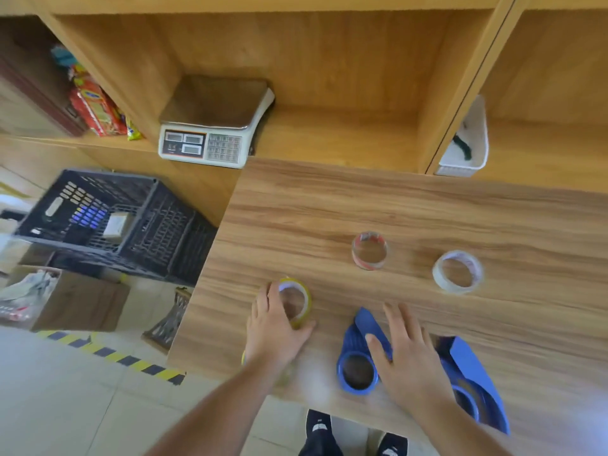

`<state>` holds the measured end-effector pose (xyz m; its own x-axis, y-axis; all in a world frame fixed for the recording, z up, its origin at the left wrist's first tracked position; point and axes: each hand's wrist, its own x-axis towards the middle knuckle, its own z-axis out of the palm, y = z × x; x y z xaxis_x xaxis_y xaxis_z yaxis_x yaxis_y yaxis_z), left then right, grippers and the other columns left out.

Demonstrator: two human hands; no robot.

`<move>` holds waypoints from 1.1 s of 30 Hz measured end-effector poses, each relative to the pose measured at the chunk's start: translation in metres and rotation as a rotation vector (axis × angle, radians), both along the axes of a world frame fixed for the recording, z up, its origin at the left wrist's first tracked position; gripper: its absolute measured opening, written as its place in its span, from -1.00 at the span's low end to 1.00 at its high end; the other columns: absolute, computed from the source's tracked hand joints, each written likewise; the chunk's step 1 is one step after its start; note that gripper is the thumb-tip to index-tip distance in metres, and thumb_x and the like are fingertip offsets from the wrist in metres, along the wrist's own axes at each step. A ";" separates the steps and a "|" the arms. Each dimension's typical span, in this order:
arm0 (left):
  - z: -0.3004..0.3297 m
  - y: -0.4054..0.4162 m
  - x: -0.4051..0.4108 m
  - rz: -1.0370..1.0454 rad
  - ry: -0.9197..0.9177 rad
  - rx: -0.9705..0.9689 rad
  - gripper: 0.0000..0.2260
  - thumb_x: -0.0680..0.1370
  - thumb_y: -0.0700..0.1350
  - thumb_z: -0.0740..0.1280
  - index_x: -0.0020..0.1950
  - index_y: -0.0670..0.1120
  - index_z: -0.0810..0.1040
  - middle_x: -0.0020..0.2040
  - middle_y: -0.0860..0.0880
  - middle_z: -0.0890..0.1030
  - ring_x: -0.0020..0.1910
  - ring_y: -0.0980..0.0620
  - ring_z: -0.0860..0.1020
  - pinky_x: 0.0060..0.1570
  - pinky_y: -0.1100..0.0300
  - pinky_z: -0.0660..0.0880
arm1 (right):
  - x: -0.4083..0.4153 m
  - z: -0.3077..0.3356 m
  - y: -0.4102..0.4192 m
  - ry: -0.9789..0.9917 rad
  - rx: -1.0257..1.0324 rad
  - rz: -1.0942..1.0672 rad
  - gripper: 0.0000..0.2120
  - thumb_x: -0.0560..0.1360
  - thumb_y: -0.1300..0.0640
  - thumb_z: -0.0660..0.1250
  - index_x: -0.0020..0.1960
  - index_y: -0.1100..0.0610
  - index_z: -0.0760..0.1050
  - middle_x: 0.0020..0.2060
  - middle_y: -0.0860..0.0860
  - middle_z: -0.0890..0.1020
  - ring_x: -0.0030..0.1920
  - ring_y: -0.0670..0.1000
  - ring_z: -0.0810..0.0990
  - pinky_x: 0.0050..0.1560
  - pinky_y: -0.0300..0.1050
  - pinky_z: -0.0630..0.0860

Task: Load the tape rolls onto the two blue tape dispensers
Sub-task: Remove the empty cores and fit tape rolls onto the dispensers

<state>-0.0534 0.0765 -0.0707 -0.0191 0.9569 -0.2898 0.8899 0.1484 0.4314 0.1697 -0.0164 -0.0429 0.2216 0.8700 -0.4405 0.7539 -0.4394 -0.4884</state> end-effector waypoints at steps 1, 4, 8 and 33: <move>-0.003 0.002 -0.007 0.010 0.010 -0.031 0.02 0.28 0.30 0.51 0.57 -0.05 0.12 0.50 -0.05 0.27 0.48 -0.10 0.27 0.43 -0.02 0.33 | -0.005 -0.001 -0.001 0.005 -0.005 0.005 -0.31 0.56 -0.30 0.06 0.62 -0.15 -0.01 0.64 -0.02 0.11 0.57 0.14 0.20 0.52 0.14 0.30; -0.014 0.012 -0.016 0.009 0.004 -0.096 0.12 0.25 0.31 0.53 0.61 -0.06 0.02 0.56 -0.06 0.19 0.54 -0.11 0.20 0.46 -0.06 0.31 | -0.016 -0.005 -0.003 -0.004 -0.013 0.013 -0.32 0.57 -0.29 0.09 0.62 -0.15 -0.01 0.63 -0.03 0.12 0.57 0.13 0.19 0.50 0.14 0.32; -0.025 0.025 -0.012 -0.021 -0.013 -0.166 0.14 0.30 0.18 0.58 0.64 -0.08 -0.07 0.62 -0.06 0.11 0.59 -0.11 0.13 0.50 -0.04 0.27 | -0.022 -0.007 -0.001 -0.021 -0.002 0.003 -0.33 0.59 -0.28 0.10 0.62 -0.16 -0.02 0.63 -0.03 0.13 0.57 0.12 0.19 0.52 0.11 0.30; 0.006 -0.126 0.082 -0.054 -0.088 0.001 -0.04 0.17 0.30 0.49 0.45 -0.10 0.32 0.18 -0.01 0.46 0.15 -0.08 0.49 0.08 0.07 0.54 | 0.004 0.003 -0.033 0.132 -0.037 -0.156 -0.47 0.69 -0.11 0.03 0.62 -0.03 0.08 0.53 0.03 0.32 0.48 0.10 0.34 0.43 0.04 0.39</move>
